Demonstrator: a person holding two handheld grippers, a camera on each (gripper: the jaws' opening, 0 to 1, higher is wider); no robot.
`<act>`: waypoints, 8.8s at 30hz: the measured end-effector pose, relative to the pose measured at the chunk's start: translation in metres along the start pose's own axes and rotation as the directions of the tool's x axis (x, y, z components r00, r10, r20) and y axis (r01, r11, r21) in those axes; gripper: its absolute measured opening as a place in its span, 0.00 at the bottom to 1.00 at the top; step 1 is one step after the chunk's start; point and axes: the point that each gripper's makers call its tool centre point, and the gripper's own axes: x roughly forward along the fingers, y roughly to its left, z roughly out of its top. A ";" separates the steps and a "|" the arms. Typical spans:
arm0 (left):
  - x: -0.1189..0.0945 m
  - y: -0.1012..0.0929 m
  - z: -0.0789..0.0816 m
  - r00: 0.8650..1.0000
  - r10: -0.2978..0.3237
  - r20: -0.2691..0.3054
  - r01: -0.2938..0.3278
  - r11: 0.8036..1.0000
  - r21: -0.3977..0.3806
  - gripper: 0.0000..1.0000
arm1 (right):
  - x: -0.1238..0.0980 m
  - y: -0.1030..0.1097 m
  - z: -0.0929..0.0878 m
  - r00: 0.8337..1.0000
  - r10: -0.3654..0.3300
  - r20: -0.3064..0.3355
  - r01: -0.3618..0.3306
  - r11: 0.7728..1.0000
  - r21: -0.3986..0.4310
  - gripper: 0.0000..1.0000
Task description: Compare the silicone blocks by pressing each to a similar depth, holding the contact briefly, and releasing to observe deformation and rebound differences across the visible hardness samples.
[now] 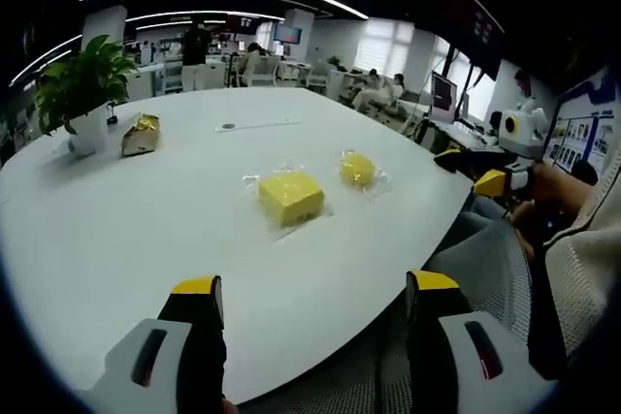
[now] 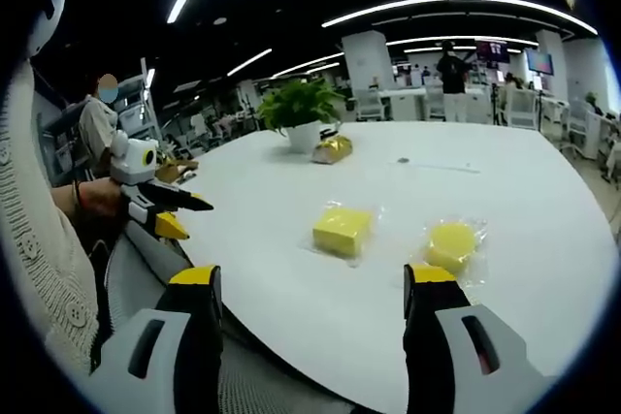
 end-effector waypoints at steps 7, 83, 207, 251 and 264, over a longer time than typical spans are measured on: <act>0.008 0.003 0.020 0.995 -0.089 0.051 0.097 0.978 -0.184 0.75 | -0.002 -0.009 -0.005 1.000 -0.008 -0.028 0.008 1.000 0.016 0.71; 0.220 0.066 0.088 0.946 -0.292 0.143 0.325 0.848 -0.419 0.00 | 0.013 -0.057 -0.031 0.987 -0.058 -0.147 0.077 0.989 0.125 0.67; 0.057 -0.123 0.126 0.812 -0.523 -0.259 0.562 0.583 0.587 0.00 | 0.106 0.036 0.027 0.900 0.284 -0.332 -0.420 0.771 -0.479 0.06; 0.049 -0.117 0.125 0.834 -0.503 -0.226 0.532 0.627 0.568 0.00 | 0.110 0.047 0.028 0.891 0.355 -0.282 -0.443 0.814 -0.375 0.27; 0.050 -0.115 0.126 0.841 -0.496 -0.216 0.526 0.656 0.541 0.00 | 0.110 0.049 0.027 0.899 0.351 -0.263 -0.428 0.834 -0.349 0.36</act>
